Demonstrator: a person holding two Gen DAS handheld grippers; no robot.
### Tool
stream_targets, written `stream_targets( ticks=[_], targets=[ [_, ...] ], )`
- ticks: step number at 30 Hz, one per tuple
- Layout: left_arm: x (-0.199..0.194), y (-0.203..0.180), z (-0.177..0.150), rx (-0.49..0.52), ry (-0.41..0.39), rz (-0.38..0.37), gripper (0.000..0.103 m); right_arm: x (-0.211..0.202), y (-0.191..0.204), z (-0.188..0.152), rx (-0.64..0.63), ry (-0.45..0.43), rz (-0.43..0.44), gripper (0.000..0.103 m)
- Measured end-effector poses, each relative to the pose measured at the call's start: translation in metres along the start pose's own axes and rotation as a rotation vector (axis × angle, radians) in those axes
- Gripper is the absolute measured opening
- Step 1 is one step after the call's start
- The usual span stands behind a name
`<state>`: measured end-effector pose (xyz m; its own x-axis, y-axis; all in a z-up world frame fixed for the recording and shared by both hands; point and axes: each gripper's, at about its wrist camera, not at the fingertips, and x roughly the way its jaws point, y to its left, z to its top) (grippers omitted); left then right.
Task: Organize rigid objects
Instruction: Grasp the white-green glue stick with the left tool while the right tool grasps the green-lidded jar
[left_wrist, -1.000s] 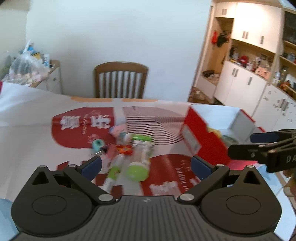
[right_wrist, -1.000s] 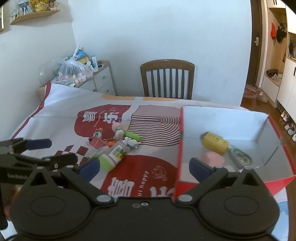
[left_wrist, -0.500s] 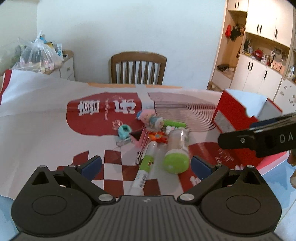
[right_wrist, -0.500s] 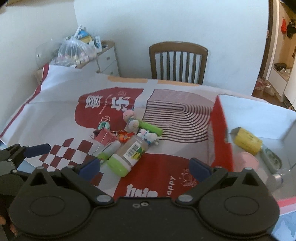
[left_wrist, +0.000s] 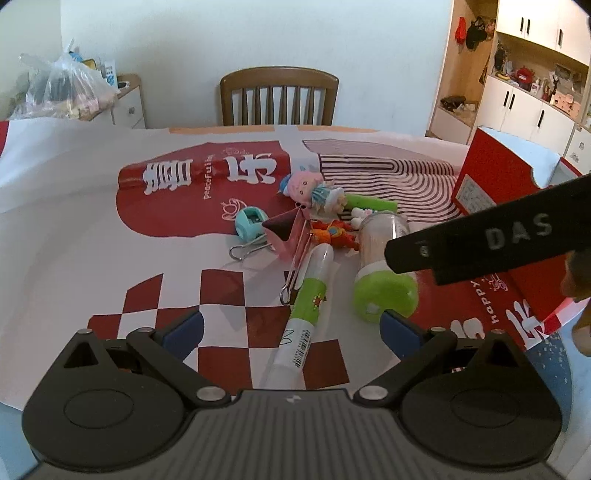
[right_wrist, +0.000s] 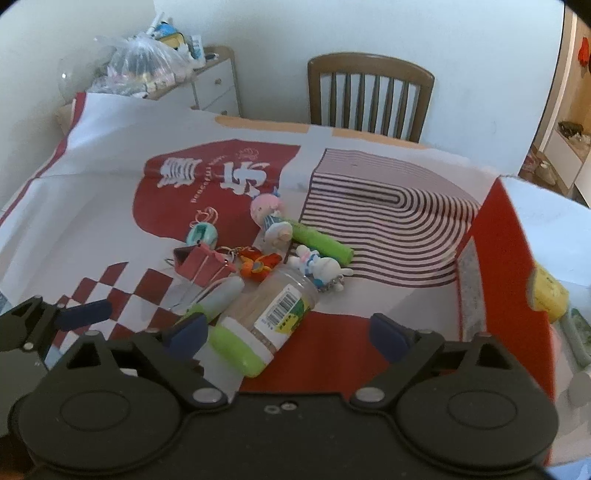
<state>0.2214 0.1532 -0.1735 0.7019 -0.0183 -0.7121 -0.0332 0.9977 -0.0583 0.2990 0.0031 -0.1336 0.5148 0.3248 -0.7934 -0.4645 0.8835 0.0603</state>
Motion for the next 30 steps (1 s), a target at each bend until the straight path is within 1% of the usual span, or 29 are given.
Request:
stream_targets(
  ticks=[1, 2, 3, 4, 5, 6, 7, 8, 9, 10, 13, 15, 18, 20, 21, 23, 24, 25, 26, 28, 30],
  targets=[
    [0.002, 0.001, 0.0, -0.003, 0.004, -0.005, 0.098, 0.004, 0.0, 0.001, 0.006, 0.007, -0.003, 0.093],
    [0.004, 0.002, -0.001, -0.006, 0.012, -0.01, 0.097, 0.008, -0.001, 0.002, 0.012, 0.013, -0.005, 0.091],
    [0.005, 0.002, -0.001, -0.01, 0.016, -0.009, 0.093, 0.011, -0.001, 0.002, 0.017, 0.02, -0.008, 0.089],
    [0.007, 0.002, -0.001, -0.012, 0.018, -0.008, 0.087, 0.015, -0.001, 0.003, 0.021, 0.028, -0.014, 0.089],
    [0.008, 0.003, -0.001, -0.012, 0.022, -0.009, 0.084, 0.017, -0.001, 0.003, 0.025, 0.034, -0.017, 0.088],
    [0.009, 0.002, -0.002, -0.009, 0.025, -0.006, 0.078, 0.02, -0.002, 0.003, 0.029, 0.04, -0.018, 0.088],
    [0.01, 0.002, -0.002, -0.003, 0.024, 0.001, 0.075, 0.023, -0.003, 0.004, 0.038, 0.042, -0.014, 0.088],
    [0.011, 0.001, -0.002, 0.006, 0.021, 0.009, 0.074, 0.024, -0.003, 0.004, 0.043, 0.045, -0.013, 0.087],
    [0.011, 0.0, -0.003, 0.014, 0.018, 0.014, 0.069, 0.026, -0.003, 0.004, 0.045, 0.049, -0.011, 0.086],
    [0.011, -0.002, -0.003, 0.019, 0.02, 0.014, 0.061, 0.028, -0.002, 0.005, 0.045, 0.052, -0.009, 0.085],
    [0.013, -0.006, -0.004, 0.037, 0.031, 0.02, 0.053, 0.032, -0.002, 0.005, 0.055, 0.062, 0.003, 0.083],
    [0.013, -0.008, -0.005, 0.044, 0.036, 0.012, 0.046, 0.033, -0.001, 0.005, 0.057, 0.061, 0.008, 0.081],
    [0.013, -0.013, -0.005, 0.06, 0.037, 0.023, 0.043, 0.034, 0.001, 0.005, 0.057, 0.06, 0.017, 0.078],
    [0.013, -0.015, -0.005, 0.057, 0.038, 0.02, 0.038, 0.035, 0.001, 0.005, 0.061, 0.061, 0.022, 0.075],
    [0.013, -0.017, -0.004, 0.057, 0.039, 0.02, 0.033, 0.035, 0.002, 0.005, 0.061, 0.063, 0.025, 0.073],
    [0.014, -0.019, -0.003, 0.058, 0.042, 0.019, 0.029, 0.037, 0.004, 0.006, 0.063, 0.068, 0.031, 0.07],
    [0.014, -0.021, -0.003, 0.06, 0.043, 0.018, 0.025, 0.037, 0.005, 0.007, 0.064, 0.07, 0.035, 0.066],
    [0.014, -0.022, -0.003, 0.063, 0.045, 0.014, 0.021, 0.037, 0.006, 0.007, 0.064, 0.07, 0.04, 0.064],
    [0.014, -0.023, -0.003, 0.064, 0.046, 0.014, 0.02, 0.037, 0.007, 0.007, 0.064, 0.071, 0.045, 0.06],
    [0.014, -0.025, -0.002, 0.062, 0.049, 0.013, 0.019, 0.037, 0.008, 0.007, 0.069, 0.076, 0.051, 0.059],
    [0.014, -0.025, -0.002, 0.05, 0.054, 0.013, 0.018, 0.035, 0.007, 0.006, 0.071, 0.076, 0.061, 0.055]
  ],
)
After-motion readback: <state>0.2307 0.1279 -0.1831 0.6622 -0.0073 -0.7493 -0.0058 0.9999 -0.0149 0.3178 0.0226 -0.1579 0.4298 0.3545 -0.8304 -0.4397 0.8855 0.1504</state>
